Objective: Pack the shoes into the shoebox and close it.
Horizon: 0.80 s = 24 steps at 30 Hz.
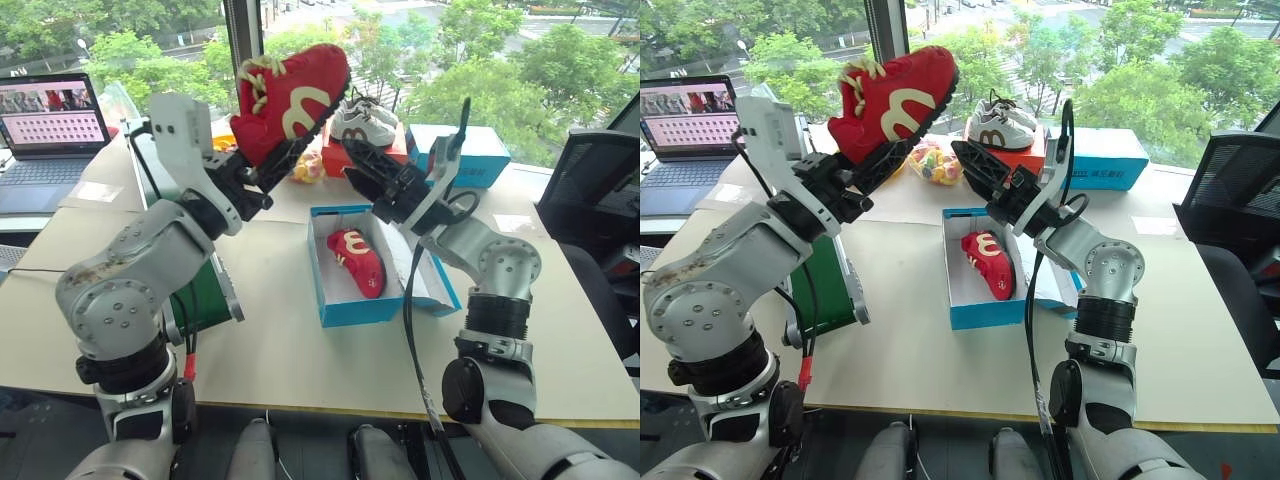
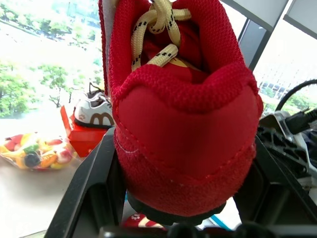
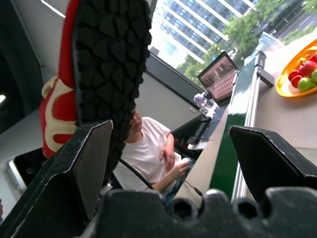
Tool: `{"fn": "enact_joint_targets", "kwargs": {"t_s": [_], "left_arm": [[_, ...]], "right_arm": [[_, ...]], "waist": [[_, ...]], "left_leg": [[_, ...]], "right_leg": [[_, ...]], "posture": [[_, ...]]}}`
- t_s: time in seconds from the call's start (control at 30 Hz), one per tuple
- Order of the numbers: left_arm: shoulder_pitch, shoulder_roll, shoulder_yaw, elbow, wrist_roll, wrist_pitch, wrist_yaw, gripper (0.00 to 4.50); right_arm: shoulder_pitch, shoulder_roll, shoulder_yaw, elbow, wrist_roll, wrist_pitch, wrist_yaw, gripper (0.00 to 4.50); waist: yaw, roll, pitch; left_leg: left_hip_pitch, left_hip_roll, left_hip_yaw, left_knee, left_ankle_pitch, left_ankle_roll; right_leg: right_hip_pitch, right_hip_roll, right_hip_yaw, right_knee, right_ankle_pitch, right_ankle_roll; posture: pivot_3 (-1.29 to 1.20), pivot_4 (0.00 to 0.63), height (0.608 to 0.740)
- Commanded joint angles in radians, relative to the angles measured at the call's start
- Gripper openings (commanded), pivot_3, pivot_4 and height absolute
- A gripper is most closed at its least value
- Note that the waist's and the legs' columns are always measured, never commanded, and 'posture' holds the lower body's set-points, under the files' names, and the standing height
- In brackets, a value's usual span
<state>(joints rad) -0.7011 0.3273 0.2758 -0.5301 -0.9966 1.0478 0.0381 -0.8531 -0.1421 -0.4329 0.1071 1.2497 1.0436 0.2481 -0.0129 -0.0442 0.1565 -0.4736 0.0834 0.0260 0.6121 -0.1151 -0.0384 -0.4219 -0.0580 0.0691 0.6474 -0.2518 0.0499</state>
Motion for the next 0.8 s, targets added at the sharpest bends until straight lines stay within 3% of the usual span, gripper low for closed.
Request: {"fn": "enact_joint_targets", "kwargs": {"t_s": [0.03, 0.27, 0.37, 0.63, 0.73, 0.8], "left_arm": [[-0.006, -0.011, -0.025, 0.003, 0.003, -0.053, -0.030, 2.32], [0.027, -0.018, -0.115, 0.025, 0.050, -0.086, -0.096, 2.32], [0.037, -0.011, -0.122, 0.028, 0.069, -0.094, -0.114, 2.32], [0.052, -0.002, -0.121, 0.027, 0.087, -0.099, -0.140, 2.32], [0.057, -0.001, -0.096, 0.034, 0.059, -0.096, -0.154, 3.65], [0.058, 0.016, -0.087, 0.034, 0.045, -0.088, -0.174, 4.37]], "right_arm": [[-0.008, -0.011, -0.007, -0.061, 0.051, -0.017, -0.023, 4.50], [-0.017, -0.014, 0.019, -0.065, 0.045, -0.027, -0.052, 4.50], [-0.018, -0.018, 0.023, -0.060, 0.049, -0.027, -0.069, 3.76], [-0.018, -0.016, 0.021, -0.071, 0.084, -0.022, -0.106, 1.10], [-0.028, -0.021, 0.024, -0.072, 0.099, -0.025, -0.119, 0.33], [-0.032, -0.027, 0.029, -0.072, 0.101, -0.026, -0.123, 0.24]], "waist": [[0.000, 0.000, 0.000], [-0.001, 0.000, 0.000], [-0.001, 0.000, 0.000], [-0.001, 0.000, 0.000], [-0.001, 0.000, 0.000], [-0.001, 0.000, 0.000]], "left_leg": [[0.000, 0.000, 0.000, 0.000, 0.000, 0.000], [0.000, 0.000, 0.000, 0.000, 0.000, 0.000], [0.000, 0.000, 0.000, 0.000, 0.000, 0.000], [0.000, 0.000, 0.000, 0.000, 0.000, 0.000], [0.000, 0.000, 0.000, 0.000, 0.000, 0.000], [0.000, 0.000, 0.000, 0.000, 0.000, 0.000]], "right_leg": [[0.000, 0.000, 0.000, 0.000, 0.000, 0.000], [0.000, 0.000, 0.000, 0.000, 0.000, 0.000], [0.000, 0.000, 0.000, 0.000, 0.000, 0.000], [0.000, 0.000, 0.000, 0.000, 0.000, 0.000], [0.000, 0.000, 0.000, 0.000, 0.000, 0.000], [0.000, 0.000, 0.000, 0.000, 0.000, 0.000]], "posture": [[0.00, 0.150, 0.740], [0.00, 0.150, 0.740], [0.00, 0.150, 0.740], [0.00, 0.150, 0.740], [0.00, 0.150, 0.740], [0.00, 0.150, 0.740]]}}
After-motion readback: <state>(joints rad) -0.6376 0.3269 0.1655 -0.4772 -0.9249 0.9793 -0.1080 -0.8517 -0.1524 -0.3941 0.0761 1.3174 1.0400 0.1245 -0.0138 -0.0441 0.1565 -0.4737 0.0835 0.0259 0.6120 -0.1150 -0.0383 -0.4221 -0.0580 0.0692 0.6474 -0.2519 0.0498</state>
